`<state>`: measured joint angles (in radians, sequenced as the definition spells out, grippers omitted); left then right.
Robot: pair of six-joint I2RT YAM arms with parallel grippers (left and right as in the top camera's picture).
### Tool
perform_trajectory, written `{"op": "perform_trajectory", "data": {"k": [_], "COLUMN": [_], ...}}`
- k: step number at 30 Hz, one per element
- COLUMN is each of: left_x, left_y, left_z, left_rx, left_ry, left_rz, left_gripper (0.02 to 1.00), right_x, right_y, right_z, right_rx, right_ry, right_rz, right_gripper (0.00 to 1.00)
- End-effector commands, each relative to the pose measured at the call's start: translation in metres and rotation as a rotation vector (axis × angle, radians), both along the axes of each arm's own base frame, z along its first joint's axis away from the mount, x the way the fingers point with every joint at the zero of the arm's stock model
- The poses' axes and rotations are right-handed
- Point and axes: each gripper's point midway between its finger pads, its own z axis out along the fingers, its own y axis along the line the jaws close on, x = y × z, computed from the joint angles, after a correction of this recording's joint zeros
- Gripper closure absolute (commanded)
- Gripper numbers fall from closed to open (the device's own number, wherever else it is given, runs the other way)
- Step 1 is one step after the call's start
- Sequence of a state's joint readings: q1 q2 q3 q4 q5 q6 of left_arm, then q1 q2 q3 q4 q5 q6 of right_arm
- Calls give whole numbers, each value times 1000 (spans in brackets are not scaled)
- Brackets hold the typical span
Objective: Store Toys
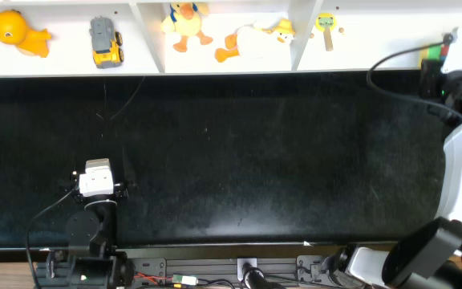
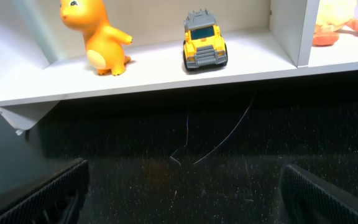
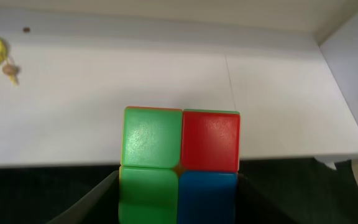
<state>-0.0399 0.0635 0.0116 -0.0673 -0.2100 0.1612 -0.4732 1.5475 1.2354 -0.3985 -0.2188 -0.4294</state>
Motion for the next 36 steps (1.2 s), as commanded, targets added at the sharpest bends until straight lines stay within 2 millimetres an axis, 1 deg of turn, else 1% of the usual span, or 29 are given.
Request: {"op": "perform_trajectory", "data": {"k": [1, 6, 11, 13, 19, 24, 29, 30, 31, 32, 34, 35, 36], "left_x": [0, 0, 0, 0, 0, 0, 0, 0, 0, 0, 0, 0, 0], "left_y": [-3, -3, -3, -3, -4, -3, -4, -3, -3, -3, -3, -3, -4], "left_z": [0, 0, 0, 0, 0, 0, 0, 0, 0, 0, 0, 0, 0], "left_rx": [13, 13, 13, 13, 13, 13, 13, 13, 12, 13, 13, 13, 12], "left_ry": [-3, -3, -3, -3, -3, -3, -3, -3, -3, -3, -3, -3, -3], "left_rz": [-19, -19, -19, -19, -19, -19, -19, -19, -19, -19, -19, -19, -19], "left_gripper": [20, 20, 23, 20, 20, 20, 20, 20, 20, 20, 20, 20, 20], "right_x": [22, 40, 56, 62, 77, 82, 83, 83, 83, 83, 83, 83, 84], "right_y": [4, 9, 11, 11, 17, 21, 18, 18, 17, 17, 17, 17, 17], "right_z": [7, -6, -14, -17, -29, -40, -47, -48, -48, -48, -48, -47, -47], "right_rx": [27, 38, 56, 60, 69, 73, 69, 69, 69, 69, 68, 65, 62], "right_ry": [-21, 5, 12, 12, 29, 48, 65, 66, 67, 67, 65, 63, 61], "right_rz": [1, 20, 26, 27, 47, 54, 41, 40, 39, 39, 40, 39, 37], "right_gripper": [748, 748, 752, 752, 746, 741, 726, 713, 669, 549, 485, 421, 380]}}
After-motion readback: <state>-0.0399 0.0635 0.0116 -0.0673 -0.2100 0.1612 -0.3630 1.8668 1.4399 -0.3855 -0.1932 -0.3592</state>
